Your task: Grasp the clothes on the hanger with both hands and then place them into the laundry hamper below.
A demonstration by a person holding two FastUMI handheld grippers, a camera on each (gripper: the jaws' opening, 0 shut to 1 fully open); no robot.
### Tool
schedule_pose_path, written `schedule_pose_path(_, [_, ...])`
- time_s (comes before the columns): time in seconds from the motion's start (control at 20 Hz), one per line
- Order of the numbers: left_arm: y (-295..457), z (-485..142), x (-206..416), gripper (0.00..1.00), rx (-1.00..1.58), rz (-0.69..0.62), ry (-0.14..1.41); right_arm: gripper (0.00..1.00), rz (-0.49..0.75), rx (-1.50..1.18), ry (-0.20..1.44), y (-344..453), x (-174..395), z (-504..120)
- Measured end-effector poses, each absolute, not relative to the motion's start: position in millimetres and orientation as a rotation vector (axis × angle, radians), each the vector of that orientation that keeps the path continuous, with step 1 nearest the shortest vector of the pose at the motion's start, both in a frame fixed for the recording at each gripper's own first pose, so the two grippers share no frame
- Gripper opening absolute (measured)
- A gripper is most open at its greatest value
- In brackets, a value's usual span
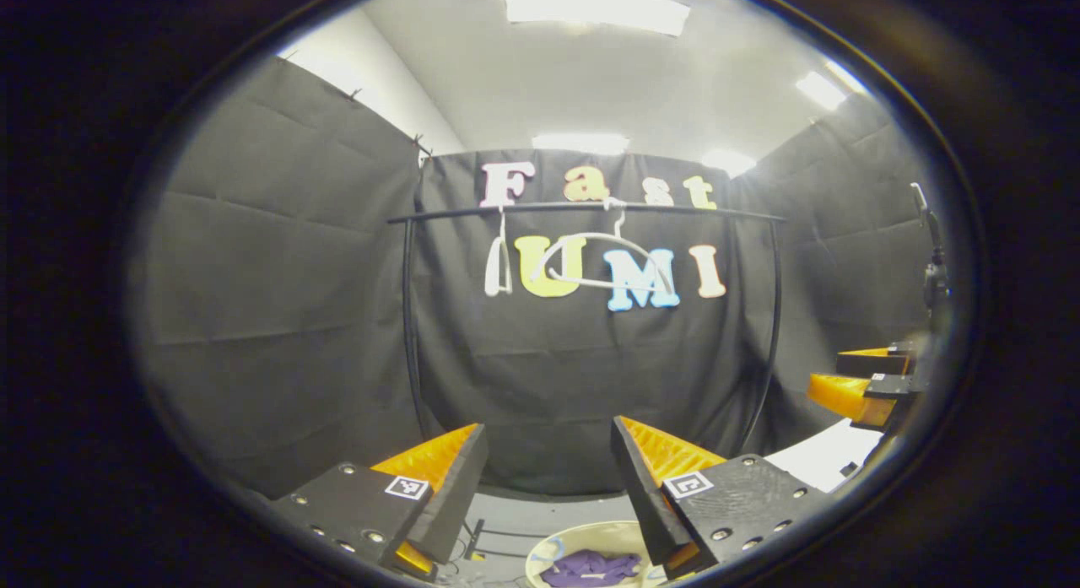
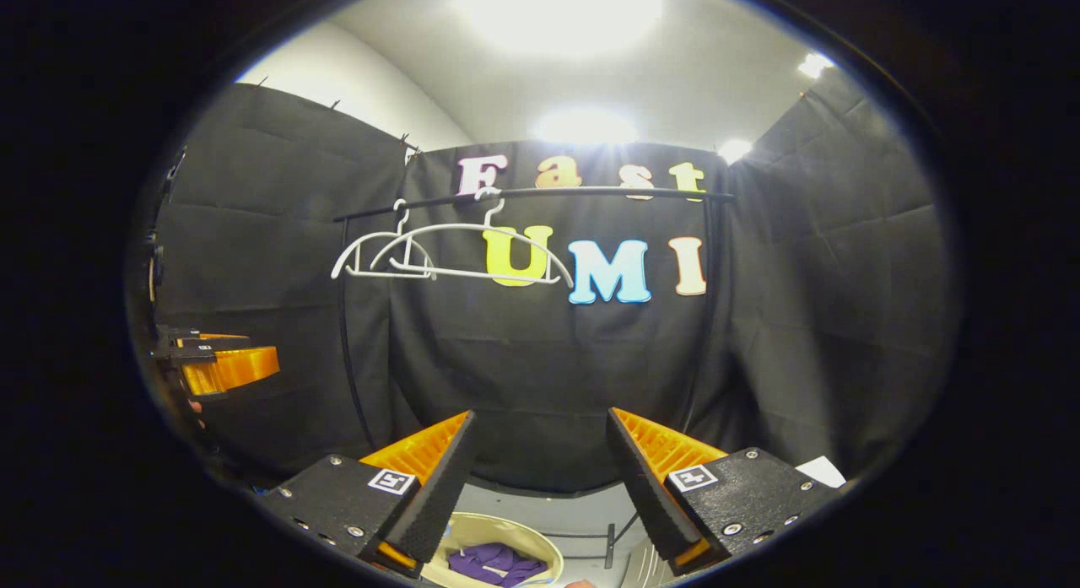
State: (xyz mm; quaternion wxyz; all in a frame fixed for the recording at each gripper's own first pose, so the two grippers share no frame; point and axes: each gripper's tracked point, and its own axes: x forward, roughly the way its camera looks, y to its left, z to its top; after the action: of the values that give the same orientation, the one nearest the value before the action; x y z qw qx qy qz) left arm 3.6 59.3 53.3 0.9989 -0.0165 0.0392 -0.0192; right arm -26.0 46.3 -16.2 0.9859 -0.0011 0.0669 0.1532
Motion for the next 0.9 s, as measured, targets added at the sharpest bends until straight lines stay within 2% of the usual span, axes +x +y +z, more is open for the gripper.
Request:
schedule_pose_path(0.05, [62,60,-1,0.85,-0.035,-0.030,0.072,0.93,0.298,-0.011,0.115,38,-29,-8])
schedule_pose_path(0.15, [68,75,-11,0.90,-0.030,-0.010,0.059,0.93,0.274,-0.022,0.080,24,-35,5])
schedule_pose_path(0.25, [70,88,-30,0.91,-0.016,0.000,0.038,0.92,0.263,-0.017,0.054,19,-43,12])
schedule_pose_path(0.9, [69,114,-82,0.90,-0.050,-0.010,-0.026,0.93,0.249,0.032,0.002,18,-64,39])
